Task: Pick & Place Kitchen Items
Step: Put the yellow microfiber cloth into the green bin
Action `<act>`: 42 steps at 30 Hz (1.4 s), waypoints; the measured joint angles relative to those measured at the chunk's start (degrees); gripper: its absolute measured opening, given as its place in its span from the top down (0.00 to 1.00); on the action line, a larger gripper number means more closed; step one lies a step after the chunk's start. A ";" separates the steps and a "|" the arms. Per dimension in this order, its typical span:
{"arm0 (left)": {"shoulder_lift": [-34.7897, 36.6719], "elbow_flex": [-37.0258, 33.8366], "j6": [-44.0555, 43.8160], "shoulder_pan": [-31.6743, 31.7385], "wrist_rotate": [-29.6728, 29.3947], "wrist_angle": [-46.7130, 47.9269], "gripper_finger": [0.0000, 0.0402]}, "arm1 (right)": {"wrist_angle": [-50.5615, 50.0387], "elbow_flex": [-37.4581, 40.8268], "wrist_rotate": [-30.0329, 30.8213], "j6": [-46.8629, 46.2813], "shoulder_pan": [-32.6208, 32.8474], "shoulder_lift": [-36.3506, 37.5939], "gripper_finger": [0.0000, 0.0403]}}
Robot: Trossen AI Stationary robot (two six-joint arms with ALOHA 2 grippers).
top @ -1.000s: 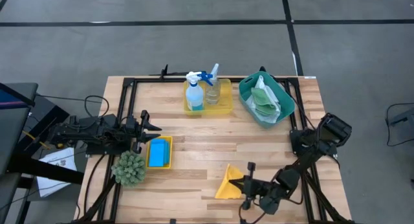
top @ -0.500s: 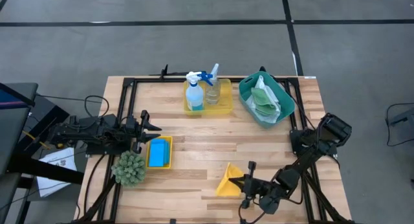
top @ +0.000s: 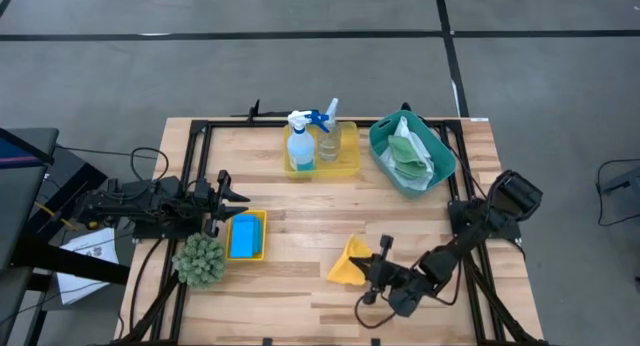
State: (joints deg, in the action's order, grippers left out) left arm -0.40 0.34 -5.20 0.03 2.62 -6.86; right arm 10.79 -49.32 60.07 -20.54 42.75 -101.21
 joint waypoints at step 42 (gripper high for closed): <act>0.00 0.00 -0.01 0.01 0.01 -0.01 0.74 | -40.77 -0.02 2.41 -13.62 -15.67 24.90 1.00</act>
State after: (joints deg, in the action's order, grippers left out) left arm -0.40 0.34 -5.21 0.03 2.63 -6.87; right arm -29.97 -49.34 62.48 -34.16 27.08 -76.31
